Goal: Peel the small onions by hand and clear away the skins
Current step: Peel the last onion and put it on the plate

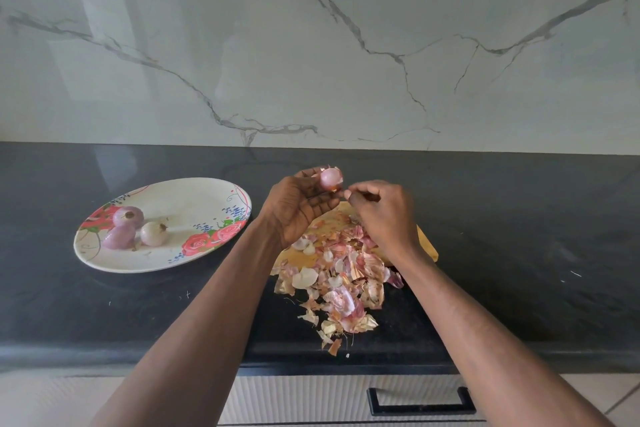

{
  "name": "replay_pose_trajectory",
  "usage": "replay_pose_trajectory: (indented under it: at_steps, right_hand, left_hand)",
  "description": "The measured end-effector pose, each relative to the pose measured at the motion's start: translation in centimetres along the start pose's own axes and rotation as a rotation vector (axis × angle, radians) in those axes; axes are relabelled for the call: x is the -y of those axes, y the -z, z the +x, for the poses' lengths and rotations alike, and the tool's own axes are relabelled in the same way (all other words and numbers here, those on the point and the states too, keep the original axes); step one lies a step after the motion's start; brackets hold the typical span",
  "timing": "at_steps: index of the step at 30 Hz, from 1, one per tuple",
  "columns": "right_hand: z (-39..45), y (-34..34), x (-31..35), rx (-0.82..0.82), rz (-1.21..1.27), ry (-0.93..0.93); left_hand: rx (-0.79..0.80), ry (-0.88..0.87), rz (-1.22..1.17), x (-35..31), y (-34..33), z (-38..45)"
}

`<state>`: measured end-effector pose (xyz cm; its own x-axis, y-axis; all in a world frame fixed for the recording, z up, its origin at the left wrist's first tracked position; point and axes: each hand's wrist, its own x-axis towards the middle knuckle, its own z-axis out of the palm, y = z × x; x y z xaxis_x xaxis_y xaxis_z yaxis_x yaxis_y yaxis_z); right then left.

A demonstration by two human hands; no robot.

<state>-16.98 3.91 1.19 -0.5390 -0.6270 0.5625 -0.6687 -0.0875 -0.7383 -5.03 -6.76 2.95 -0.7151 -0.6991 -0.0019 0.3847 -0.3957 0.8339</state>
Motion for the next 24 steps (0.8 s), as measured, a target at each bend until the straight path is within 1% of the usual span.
replay_pose_trajectory:
  at_steps: [2, 5, 8, 13, 20, 22, 24]
  right_hand:
    - [-0.02, 0.08, 0.51, 0.010, 0.087, -0.079]
    - [0.06, -0.02, 0.62, 0.005, 0.082, -0.128]
    - [0.29, -0.07, 0.23, -0.002, 0.078, -0.161]
    - [-0.14, -0.50, 0.59, 0.073, 0.036, -0.116]
    - [0.06, -0.39, 0.32, 0.018, 0.043, -0.145]
    - [0.19, -0.39, 0.19, -0.002, 0.008, -0.129]
    - [0.19, -0.28, 0.01, -0.006, -0.062, -0.063]
  left_hand:
    - [0.003, 0.000, 0.053, 0.14, 0.00, 0.03]
    - [0.018, 0.004, 0.120, 0.22, -0.20, -0.03]
    - [0.037, -0.008, 0.130, 0.30, -0.21, 0.07]
    - [0.040, -0.025, 0.133, 0.41, -0.32, -0.14]
    - [0.011, 0.017, 0.062, 0.09, -0.52, -0.38]
    - [-0.001, 0.028, 0.001, 0.04, -0.63, -0.44]
    - [-0.010, 0.037, -0.048, -0.09, -0.66, -0.52]
